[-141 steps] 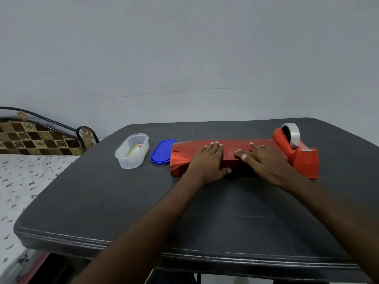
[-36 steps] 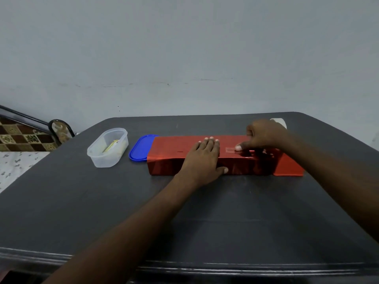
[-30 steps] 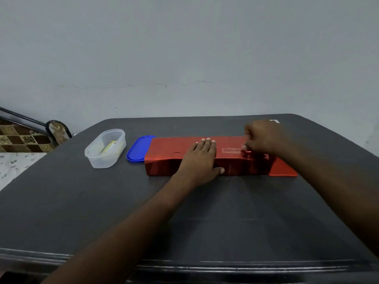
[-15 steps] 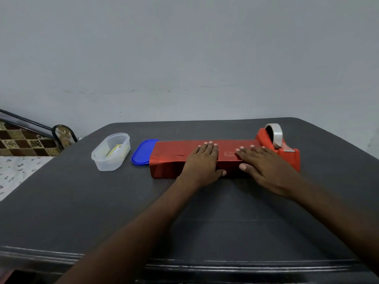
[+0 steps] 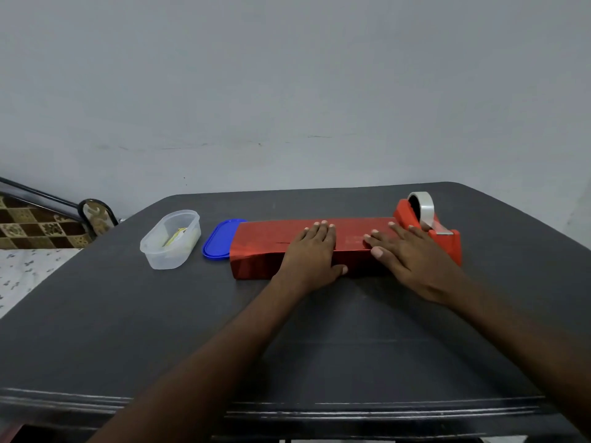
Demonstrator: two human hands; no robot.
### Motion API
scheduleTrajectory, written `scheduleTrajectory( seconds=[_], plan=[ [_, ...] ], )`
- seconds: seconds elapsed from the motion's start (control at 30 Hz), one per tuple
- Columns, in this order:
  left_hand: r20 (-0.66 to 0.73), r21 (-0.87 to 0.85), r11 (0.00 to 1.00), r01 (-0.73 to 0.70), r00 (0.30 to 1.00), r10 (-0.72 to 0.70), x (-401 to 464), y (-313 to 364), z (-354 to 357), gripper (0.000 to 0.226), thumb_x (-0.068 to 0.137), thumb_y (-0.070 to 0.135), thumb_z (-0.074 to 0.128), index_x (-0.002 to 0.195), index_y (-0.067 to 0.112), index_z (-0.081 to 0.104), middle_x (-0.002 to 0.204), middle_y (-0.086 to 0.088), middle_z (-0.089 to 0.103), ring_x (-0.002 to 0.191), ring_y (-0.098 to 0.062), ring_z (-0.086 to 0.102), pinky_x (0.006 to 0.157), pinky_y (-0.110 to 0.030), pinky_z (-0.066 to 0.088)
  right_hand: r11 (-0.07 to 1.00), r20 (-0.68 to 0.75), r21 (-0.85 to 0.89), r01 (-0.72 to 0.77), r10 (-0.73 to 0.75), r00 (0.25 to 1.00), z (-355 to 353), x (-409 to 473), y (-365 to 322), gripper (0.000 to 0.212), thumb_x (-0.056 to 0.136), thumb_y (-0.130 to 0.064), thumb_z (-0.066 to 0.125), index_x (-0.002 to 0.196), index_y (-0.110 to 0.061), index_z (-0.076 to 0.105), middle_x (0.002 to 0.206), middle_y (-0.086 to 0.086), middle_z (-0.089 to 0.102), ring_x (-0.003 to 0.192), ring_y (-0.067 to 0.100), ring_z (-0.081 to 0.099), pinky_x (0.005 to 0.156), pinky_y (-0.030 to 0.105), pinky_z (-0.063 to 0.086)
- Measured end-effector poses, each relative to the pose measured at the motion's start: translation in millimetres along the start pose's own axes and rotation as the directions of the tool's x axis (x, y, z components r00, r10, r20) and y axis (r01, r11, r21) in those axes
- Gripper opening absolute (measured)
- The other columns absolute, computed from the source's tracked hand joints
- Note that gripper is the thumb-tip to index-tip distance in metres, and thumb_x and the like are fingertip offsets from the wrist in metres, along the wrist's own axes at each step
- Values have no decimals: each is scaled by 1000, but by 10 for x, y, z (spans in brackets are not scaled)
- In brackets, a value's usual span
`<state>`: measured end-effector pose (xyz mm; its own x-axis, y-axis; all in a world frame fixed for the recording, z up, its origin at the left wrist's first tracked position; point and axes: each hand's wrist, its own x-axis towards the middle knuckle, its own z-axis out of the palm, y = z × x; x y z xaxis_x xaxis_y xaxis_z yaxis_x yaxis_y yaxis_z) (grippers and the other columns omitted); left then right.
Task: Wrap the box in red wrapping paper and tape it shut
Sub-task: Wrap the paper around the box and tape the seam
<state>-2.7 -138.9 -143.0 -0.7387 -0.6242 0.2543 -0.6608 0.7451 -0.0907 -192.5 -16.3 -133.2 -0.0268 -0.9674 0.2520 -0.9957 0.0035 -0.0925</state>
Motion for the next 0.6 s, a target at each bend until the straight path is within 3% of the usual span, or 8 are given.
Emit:
scheduleTrajectory(
  seconds=[0.07,0.13,0.2,0.3,0.4,0.47,0.53,0.6],
  plan=[
    [26,-11,1000,1,1000,-1,7,0,-12,94,93,65,43,157,10,3,165,-9,3,152,-23,1,122,-38,4,999,-34,-45,-11,9,999,-76,17,11,77,93,-65,8,144,-28,53,151,-1,50,147,22,32,118,44,24],
    [65,-46,999,9,998,-6,20,-14,-48,98,91,69,40,157,10,0,165,-11,-1,152,-24,-1,123,-39,4,998,-155,-57,-39,29,987,-158,25,29,61,97,-56,31,133,-19,64,139,7,60,136,27,48,107,43,38],
    [83,-87,996,17,997,-10,55,-1,-98,101,89,73,40,157,9,1,164,-12,-1,152,-26,-1,123,-40,5,990,-322,25,-141,142,936,-267,-11,121,36,96,-33,56,123,-15,70,124,12,69,116,34,62,92,41,48],
    [-14,-126,992,1,1000,-3,119,50,-183,99,86,74,44,156,11,15,163,-13,17,151,-26,12,123,-40,10,926,-400,90,-365,370,839,-400,-44,339,18,91,-20,60,92,-10,75,90,17,73,86,40,66,67,36,47],
    [-168,-120,990,-78,984,57,300,262,-265,85,82,72,52,145,17,44,145,-9,51,140,-23,39,118,-38,22,821,-303,79,-566,560,771,-488,-32,627,27,87,-23,63,63,-9,63,68,15,64,73,38,64,60,30,37],
    [-217,-161,976,-144,970,107,468,487,-309,77,80,70,59,137,18,53,132,-5,62,127,-23,52,113,-37,29,762,-178,198,-617,647,741,-511,-2,757,34,86,-22,68,56,-11,55,59,11,55,70,35,63,56,31,40],
    [-200,-213,956,-204,966,161,622,717,-301,86,76,70,64,143,18,46,137,-8,57,130,-26,48,110,-39,31,678,-64,404,-614,691,720,-526,42,831,31,84,-15,72,58,-7,56,62,12,57,74,36,67,62,40,55],
    [-148,-242,943,-228,969,197,746,895,-264,107,72,70,68,154,17,25,152,-12,39,142,-29,32,114,-42,25,560,23,561,-609,725,688,-559,79,826,21,83,-8,73,67,1,62,76,21,65,77,35,67,70,54,60]
  ],
)
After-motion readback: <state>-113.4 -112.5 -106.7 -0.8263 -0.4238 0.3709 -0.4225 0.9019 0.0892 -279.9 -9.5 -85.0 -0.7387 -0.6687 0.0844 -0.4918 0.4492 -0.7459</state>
